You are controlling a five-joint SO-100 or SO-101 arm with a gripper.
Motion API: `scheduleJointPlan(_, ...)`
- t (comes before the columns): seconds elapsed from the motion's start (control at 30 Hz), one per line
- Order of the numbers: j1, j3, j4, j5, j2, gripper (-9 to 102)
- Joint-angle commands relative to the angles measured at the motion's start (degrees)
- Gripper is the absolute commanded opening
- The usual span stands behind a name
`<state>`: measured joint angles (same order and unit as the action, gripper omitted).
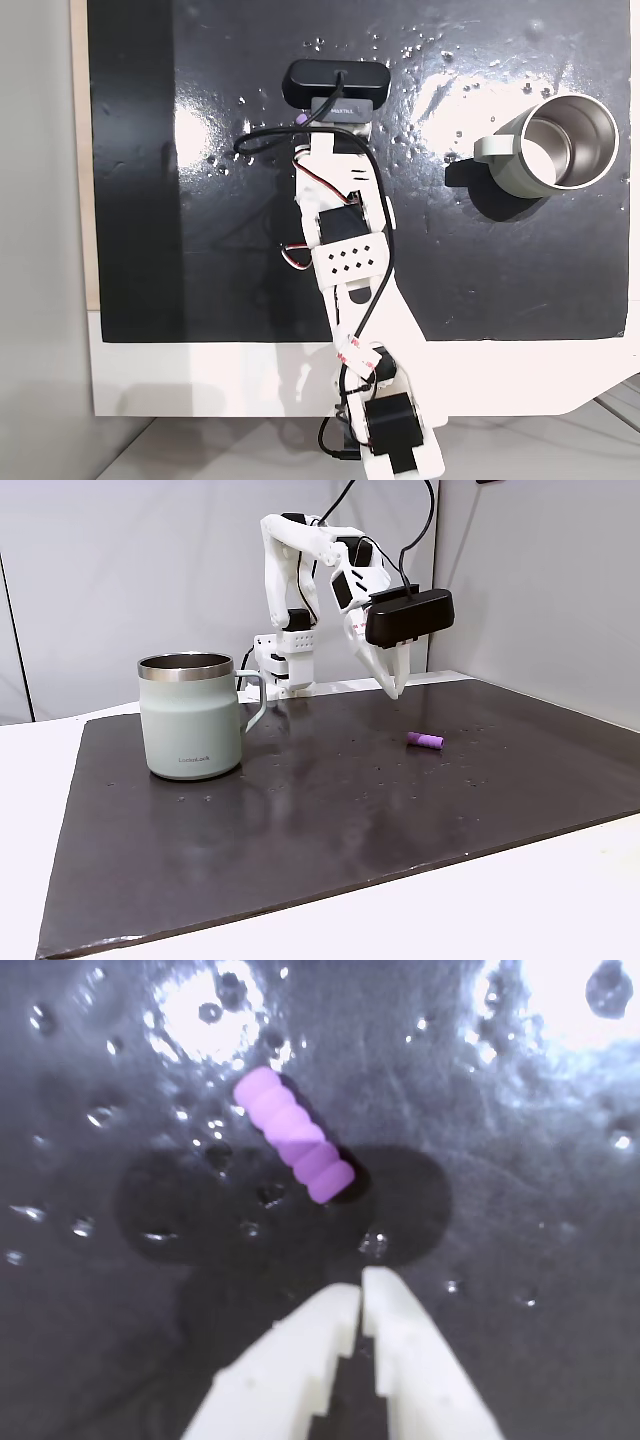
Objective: Grasp a pengrip and put it in the cup.
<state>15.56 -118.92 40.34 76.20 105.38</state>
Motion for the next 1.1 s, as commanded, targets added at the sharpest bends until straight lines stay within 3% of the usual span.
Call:
scheduleJointPlan(0.0, 0.9, 9.7, 0.6, 6.9, -3.7, 11)
scheduleJointPlan(0.23, 1.8, 26.6, 13.8, 14.9, -16.1, 27)
scheduleJointPlan(0.43, 2.3, 28.8, 19.5, 22.7, -19.6, 27)
scheduleJointPlan(0.6, 1.6, 40.3, 28.1, 23.9, -28.0, 27)
scheduleJointPlan(1.07, 0.4, 67.0, 40.3, 26.6, -47.6, 25)
